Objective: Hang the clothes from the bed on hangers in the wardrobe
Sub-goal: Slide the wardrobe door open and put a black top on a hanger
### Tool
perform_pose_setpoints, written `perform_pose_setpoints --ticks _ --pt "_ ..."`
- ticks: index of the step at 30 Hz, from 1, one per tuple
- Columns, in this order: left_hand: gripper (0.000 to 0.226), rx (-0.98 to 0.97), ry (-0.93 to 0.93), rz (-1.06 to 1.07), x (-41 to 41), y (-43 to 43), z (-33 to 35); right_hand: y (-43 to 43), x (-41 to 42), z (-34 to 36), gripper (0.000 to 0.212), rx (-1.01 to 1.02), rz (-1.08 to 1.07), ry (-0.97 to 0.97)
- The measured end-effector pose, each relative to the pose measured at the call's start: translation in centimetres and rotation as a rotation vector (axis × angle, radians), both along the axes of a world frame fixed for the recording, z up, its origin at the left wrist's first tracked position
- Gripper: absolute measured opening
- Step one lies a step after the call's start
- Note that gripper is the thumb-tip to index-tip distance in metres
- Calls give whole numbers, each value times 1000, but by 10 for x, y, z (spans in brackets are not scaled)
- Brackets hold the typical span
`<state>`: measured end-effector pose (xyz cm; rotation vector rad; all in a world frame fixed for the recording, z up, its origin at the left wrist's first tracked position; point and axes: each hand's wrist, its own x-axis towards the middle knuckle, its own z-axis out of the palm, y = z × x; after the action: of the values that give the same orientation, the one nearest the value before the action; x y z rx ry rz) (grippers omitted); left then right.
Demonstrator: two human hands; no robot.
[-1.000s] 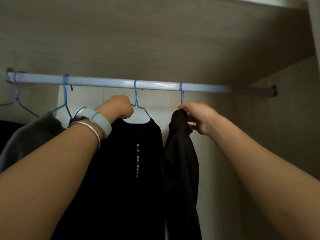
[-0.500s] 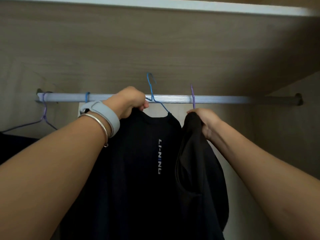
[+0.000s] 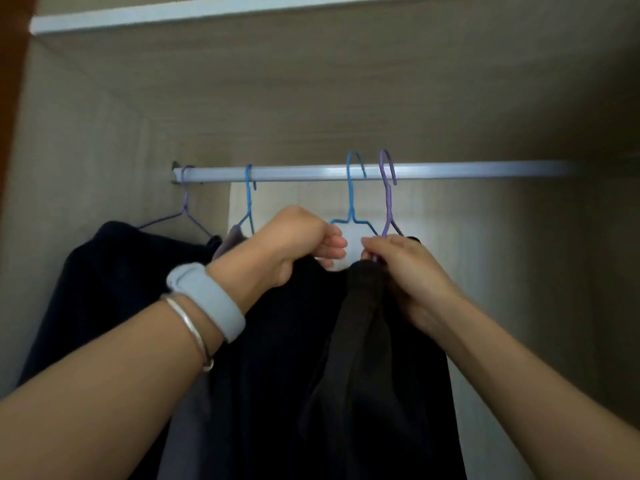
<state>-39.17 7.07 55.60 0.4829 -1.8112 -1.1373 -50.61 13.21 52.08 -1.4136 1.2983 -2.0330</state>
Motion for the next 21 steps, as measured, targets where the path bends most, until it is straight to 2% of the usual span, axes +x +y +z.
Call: perform_pose_setpoints --ticks 4,7,11,17,21 --pt "25 26 -4 53 31 27 -66 17 37 -57 17 -30 270 27" --pt "30 54 -63 159 67 48 -111 23 65 -102 19 5 364 87" --pt "30 173 -155 267 124 87 -153 37 112 -154 9 39 541 134" --pt "26 340 -223 566 218 153 -185 56 197 -201 16 24 743 517" --pt "29 365 -307 820 283 187 -198 57 260 -200 27 -171 907 740"
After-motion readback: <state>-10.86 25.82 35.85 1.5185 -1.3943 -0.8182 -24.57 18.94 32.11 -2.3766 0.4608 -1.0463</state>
